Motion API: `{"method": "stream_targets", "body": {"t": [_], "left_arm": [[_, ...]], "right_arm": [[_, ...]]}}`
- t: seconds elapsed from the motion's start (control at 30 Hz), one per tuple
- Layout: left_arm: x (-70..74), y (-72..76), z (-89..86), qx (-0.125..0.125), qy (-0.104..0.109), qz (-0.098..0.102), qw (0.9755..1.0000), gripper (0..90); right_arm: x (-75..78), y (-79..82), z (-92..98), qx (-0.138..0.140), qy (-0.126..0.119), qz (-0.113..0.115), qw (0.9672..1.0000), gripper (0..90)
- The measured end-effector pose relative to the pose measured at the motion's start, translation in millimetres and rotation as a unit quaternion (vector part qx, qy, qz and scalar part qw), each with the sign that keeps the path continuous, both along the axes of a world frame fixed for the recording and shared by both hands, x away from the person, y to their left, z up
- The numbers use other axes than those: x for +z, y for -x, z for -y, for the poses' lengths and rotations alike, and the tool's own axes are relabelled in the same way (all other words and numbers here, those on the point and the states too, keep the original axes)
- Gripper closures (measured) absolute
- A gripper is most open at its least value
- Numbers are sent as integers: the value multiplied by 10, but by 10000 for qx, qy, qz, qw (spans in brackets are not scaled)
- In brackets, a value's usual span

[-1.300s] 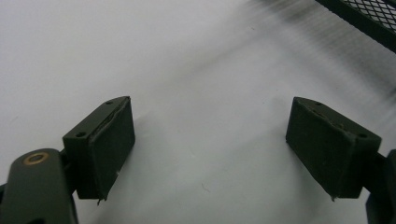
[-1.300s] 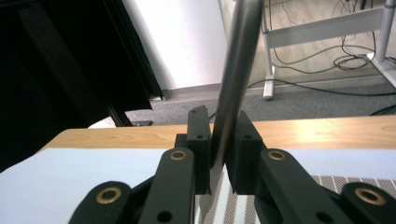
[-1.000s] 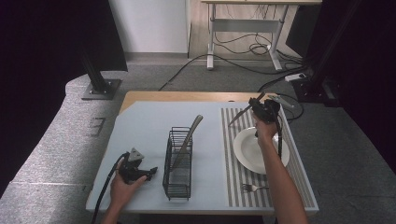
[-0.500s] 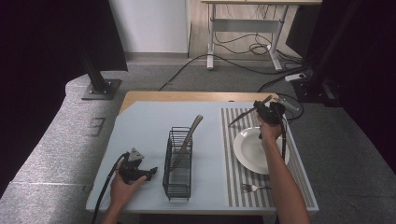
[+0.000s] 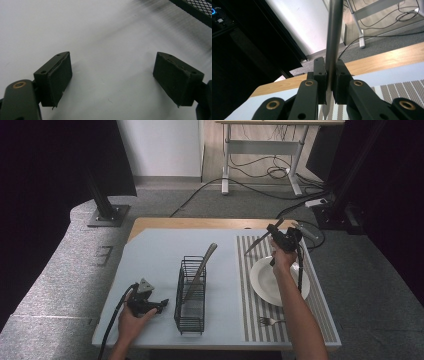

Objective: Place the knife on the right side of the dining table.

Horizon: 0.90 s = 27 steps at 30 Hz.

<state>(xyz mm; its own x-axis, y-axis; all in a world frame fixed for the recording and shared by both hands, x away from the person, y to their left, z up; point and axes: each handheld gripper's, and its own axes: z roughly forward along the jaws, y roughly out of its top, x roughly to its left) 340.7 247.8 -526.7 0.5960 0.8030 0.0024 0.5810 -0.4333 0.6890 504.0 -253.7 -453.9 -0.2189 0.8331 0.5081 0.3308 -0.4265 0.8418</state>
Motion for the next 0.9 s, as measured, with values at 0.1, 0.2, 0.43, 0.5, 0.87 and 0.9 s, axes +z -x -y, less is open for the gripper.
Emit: {"method": "stream_targets", "body": {"t": [0.1, 0.2, 0.43, 0.5, 0.87, 0.9], "left_arm": [[0, 0, 0, 0, 2, 1, 10000, 150], [0, 0, 0, -1, 2, 0, 10000, 150], [0, 0, 0, 0, 0, 0, 10000, 150], [0, 0, 0, 0, -1, 0, 10000, 150], [0, 0, 0, 0, 0, 0, 10000, 150], [0, 0, 0, -1, 0, 1, 10000, 150]], "right_arm": [[0, -21, -19, -23, 32, 59, 10000, 832], [-7, -33, -22, -78, -9, 136, 9999, 833], [-43, -59, -9, -92, 28, 139, 9999, 829], [-40, -49, 6, -109, 183, 89, 9997, 818], [-193, -53, 227, -406, 266, -298, 9984, 769], [-206, -58, 244, -427, 239, -342, 9982, 765]]}}
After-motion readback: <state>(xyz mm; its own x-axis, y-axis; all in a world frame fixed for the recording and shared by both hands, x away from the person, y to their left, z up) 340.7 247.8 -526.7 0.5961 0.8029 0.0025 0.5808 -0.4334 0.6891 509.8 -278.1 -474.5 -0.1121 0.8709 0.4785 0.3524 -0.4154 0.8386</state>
